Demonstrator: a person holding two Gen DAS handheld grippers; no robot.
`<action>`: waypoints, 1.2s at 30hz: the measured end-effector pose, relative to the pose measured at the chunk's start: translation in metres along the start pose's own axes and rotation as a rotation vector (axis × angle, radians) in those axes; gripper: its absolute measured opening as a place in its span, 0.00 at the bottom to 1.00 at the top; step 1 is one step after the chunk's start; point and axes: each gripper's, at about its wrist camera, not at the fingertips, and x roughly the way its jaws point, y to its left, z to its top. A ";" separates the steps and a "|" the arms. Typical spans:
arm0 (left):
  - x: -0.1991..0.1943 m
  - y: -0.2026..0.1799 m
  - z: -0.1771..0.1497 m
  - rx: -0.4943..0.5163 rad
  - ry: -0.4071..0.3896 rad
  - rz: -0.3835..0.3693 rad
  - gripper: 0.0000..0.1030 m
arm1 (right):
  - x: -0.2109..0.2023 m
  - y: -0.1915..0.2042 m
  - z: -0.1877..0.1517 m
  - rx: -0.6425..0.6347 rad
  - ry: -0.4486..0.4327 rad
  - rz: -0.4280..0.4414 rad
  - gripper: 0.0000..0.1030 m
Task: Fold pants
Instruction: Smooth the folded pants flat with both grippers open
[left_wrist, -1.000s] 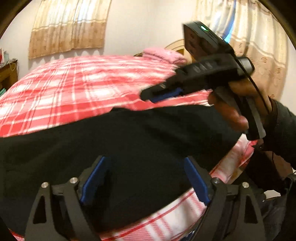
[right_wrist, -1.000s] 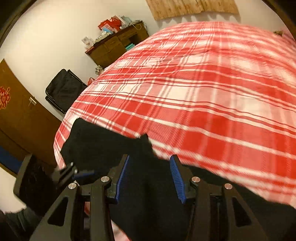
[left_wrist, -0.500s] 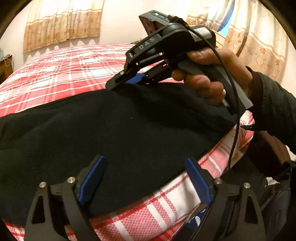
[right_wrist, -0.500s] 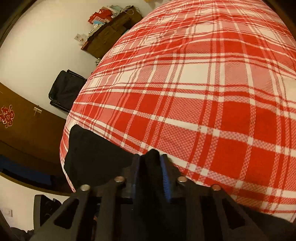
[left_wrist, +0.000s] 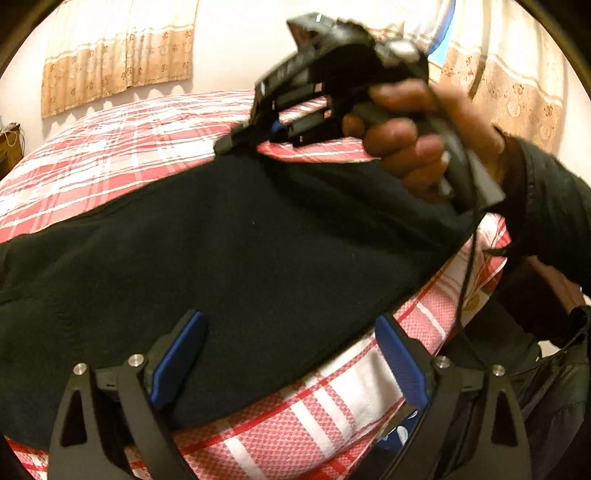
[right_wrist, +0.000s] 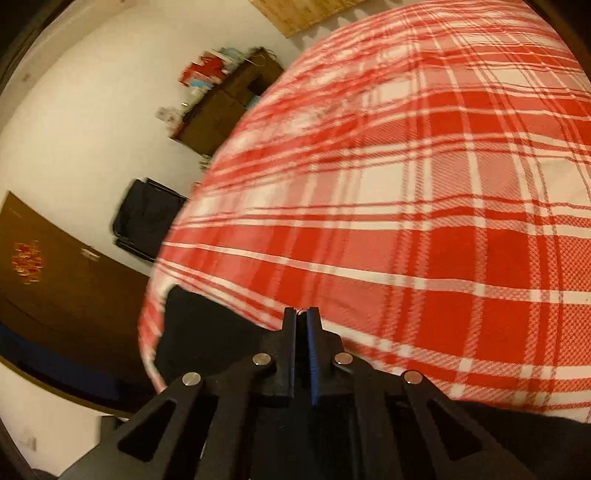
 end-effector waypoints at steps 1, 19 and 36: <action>-0.001 0.000 0.002 -0.010 -0.005 -0.005 0.93 | 0.003 -0.001 -0.001 -0.004 0.017 0.007 0.05; -0.009 0.020 0.006 -0.086 -0.018 0.049 0.93 | -0.077 0.005 -0.109 -0.223 0.106 -0.040 0.44; -0.012 0.008 0.011 -0.126 -0.007 0.049 0.96 | -0.091 -0.026 -0.161 -0.175 0.070 -0.048 0.44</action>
